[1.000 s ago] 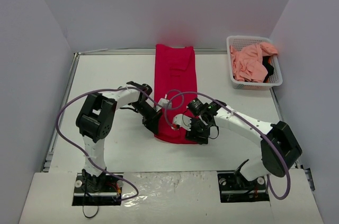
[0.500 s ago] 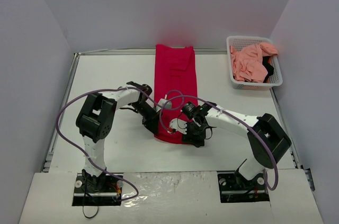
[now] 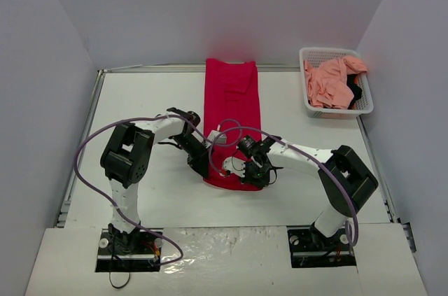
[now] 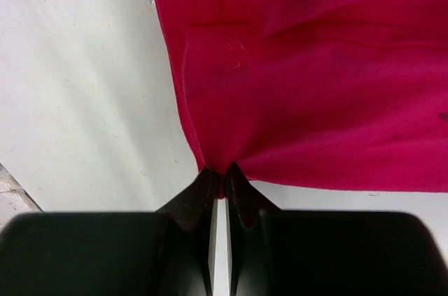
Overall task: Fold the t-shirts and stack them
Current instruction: Grab the bottom of the folded rectangular tshirt with both arms
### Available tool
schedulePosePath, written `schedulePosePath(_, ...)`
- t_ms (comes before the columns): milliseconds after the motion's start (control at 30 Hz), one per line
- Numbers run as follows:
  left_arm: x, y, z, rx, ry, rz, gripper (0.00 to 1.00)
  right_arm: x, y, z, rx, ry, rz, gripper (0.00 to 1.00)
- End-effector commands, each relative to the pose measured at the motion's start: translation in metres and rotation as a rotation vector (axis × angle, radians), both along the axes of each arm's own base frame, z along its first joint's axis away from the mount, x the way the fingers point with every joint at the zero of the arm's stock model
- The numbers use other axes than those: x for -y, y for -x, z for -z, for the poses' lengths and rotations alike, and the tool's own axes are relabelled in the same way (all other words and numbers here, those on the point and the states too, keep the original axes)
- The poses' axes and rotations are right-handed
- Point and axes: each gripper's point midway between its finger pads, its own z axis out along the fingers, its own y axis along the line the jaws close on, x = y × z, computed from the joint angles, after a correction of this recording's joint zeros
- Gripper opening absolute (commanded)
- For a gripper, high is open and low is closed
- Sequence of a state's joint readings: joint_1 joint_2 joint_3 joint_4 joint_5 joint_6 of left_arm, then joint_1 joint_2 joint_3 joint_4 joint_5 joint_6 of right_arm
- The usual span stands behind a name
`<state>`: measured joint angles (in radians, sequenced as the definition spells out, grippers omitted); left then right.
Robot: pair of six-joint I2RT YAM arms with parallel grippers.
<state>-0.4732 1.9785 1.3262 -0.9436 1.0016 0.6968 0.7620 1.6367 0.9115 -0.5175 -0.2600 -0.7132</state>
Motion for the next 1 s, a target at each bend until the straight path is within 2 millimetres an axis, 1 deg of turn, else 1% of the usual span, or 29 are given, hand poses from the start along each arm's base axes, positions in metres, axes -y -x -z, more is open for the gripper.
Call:
schedulePosePath(0,-0.001,0.001,-0.012,-0.001,0.028,0.010,0.02,0.011,0.015,0.008,-0.060,0.062,0.010,0.00)
schedulePosePath(67,-0.001,0.001,-0.012,0.008,0.023,0.012,0.02,0.009,0.014,0.001,-0.045,0.042,0.010,0.00)
schedulePosePath(200,-0.003,0.000,-0.018,0.029,0.018,0.015,0.02,0.010,0.010,-0.013,-0.018,0.045,0.021,0.00)
schedulePosePath(400,-0.012,-0.008,-0.019,0.133,-0.039,-0.006,0.02,0.010,0.001,-0.034,0.025,0.051,0.033,0.00)
schedulePosePath(533,-0.014,-0.008,-0.029,0.161,-0.044,-0.008,0.02,0.009,0.000,-0.043,0.025,0.044,0.033,0.00)
schedulePosePath(567,-0.015,-0.007,-0.035,0.177,-0.037,-0.002,0.02,0.008,0.002,-0.045,0.015,0.037,0.033,0.00)
schedulePosePath(733,-0.024,0.001,-0.043,0.212,-0.051,0.019,0.02,0.007,0.009,-0.058,-0.007,0.017,0.023,0.00)
schedulePosePath(867,-0.031,0.012,-0.052,0.209,-0.053,0.047,0.02,0.009,0.014,-0.070,-0.023,0.013,0.006,0.00)
schedulePosePath(900,-0.031,0.013,-0.053,0.210,-0.051,0.045,0.02,0.008,0.012,-0.074,-0.013,0.005,0.008,0.00)
schedulePosePath(967,-0.032,0.019,-0.058,0.217,-0.044,0.062,0.02,0.008,0.016,-0.078,-0.024,0.000,-0.004,0.00)
